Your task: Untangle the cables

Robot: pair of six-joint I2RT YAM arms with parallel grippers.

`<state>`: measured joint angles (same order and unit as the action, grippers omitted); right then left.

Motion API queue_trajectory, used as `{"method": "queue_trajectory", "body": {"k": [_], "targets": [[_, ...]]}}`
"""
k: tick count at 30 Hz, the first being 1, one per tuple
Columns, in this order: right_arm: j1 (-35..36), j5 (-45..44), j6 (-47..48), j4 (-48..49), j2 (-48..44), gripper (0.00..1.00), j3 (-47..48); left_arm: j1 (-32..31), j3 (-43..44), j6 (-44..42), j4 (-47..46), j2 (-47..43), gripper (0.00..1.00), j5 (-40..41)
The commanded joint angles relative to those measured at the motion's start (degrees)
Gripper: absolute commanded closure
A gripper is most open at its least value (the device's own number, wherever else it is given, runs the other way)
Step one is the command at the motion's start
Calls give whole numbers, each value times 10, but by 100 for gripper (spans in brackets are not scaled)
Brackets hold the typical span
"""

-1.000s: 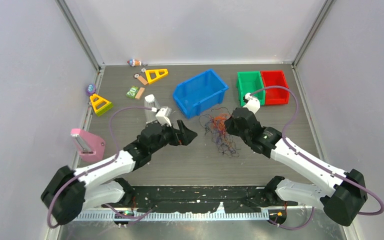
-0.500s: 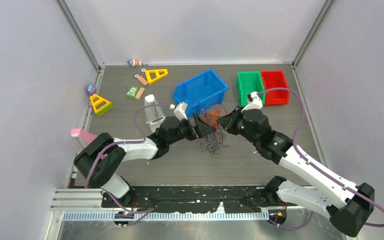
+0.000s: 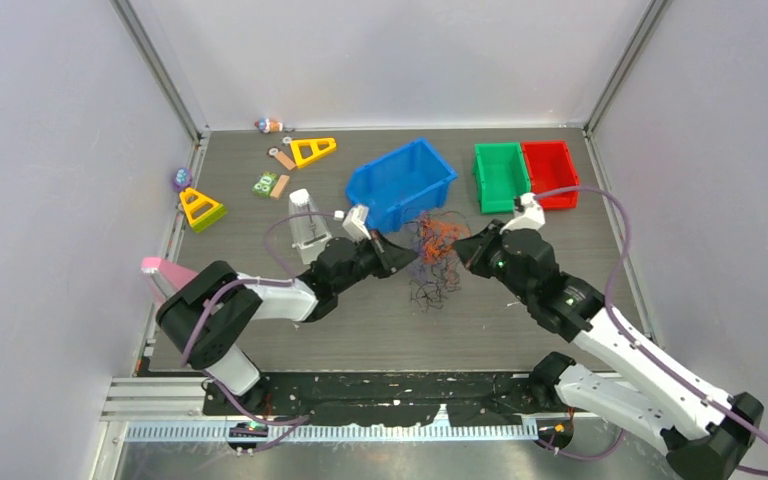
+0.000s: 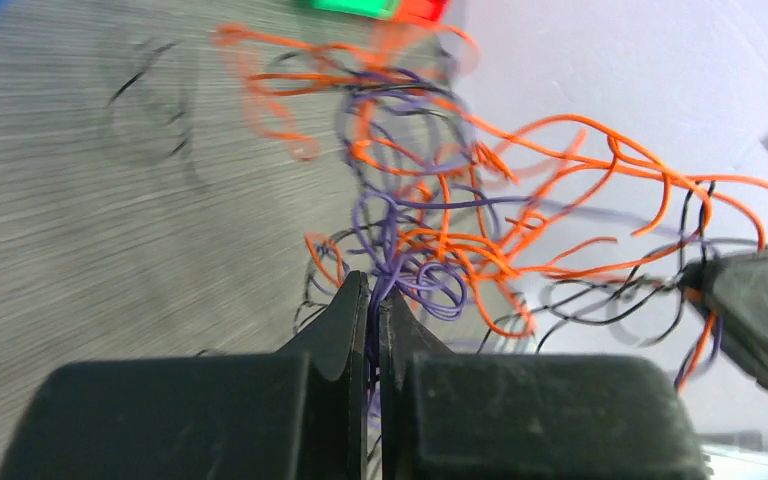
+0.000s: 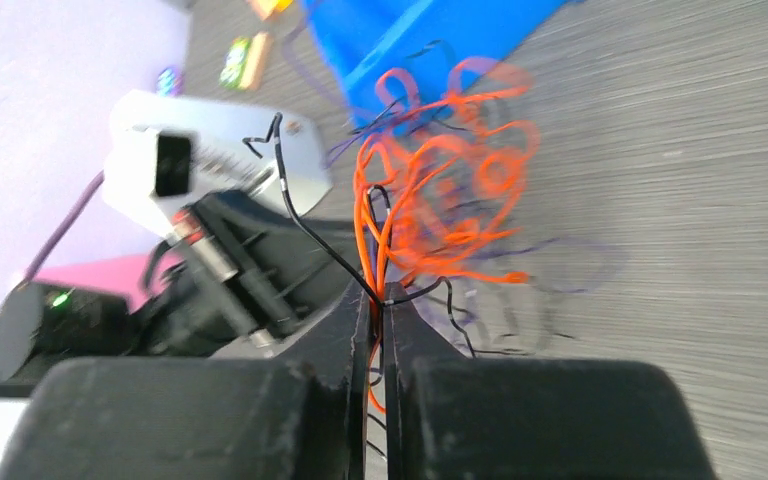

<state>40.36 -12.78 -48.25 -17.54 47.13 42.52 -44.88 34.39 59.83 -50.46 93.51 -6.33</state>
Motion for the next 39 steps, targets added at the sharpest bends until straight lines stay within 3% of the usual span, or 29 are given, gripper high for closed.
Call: {"method": "queue_trajectory", "body": {"k": [1,7,13,17,23,27,28,32,34,38,39], "targets": [[-29,-165,39,-110,-51,95,32,40,-68,-58,24,-82,100,58],[-80,-313,66,-208,-82,95,22,92,-147,-130,168,-236,100,116],[-116,-340,70,-220,-79,95,-9,96,-154,-206,413,-425,100,251],[-124,-238,126,-164,-53,95,-26,96,-139,-249,479,-481,100,258],[-125,-3,217,-61,-39,95,-52,96,-121,-290,479,-474,100,143],[-124,103,238,-12,-47,95,-76,95,-117,-293,471,-462,100,95],[-124,129,242,-5,-47,95,-81,95,-118,-298,459,-456,94,75],[-124,184,246,14,-38,95,-85,72,-109,-324,422,-411,36,12],[-124,199,251,22,-32,95,-86,46,-89,-348,421,-384,22,11],[-124,213,258,34,-25,95,-91,11,-32,-386,443,-319,2,33],[-125,216,259,36,-24,95,-92,8,-18,-391,448,-304,1,35]]}}
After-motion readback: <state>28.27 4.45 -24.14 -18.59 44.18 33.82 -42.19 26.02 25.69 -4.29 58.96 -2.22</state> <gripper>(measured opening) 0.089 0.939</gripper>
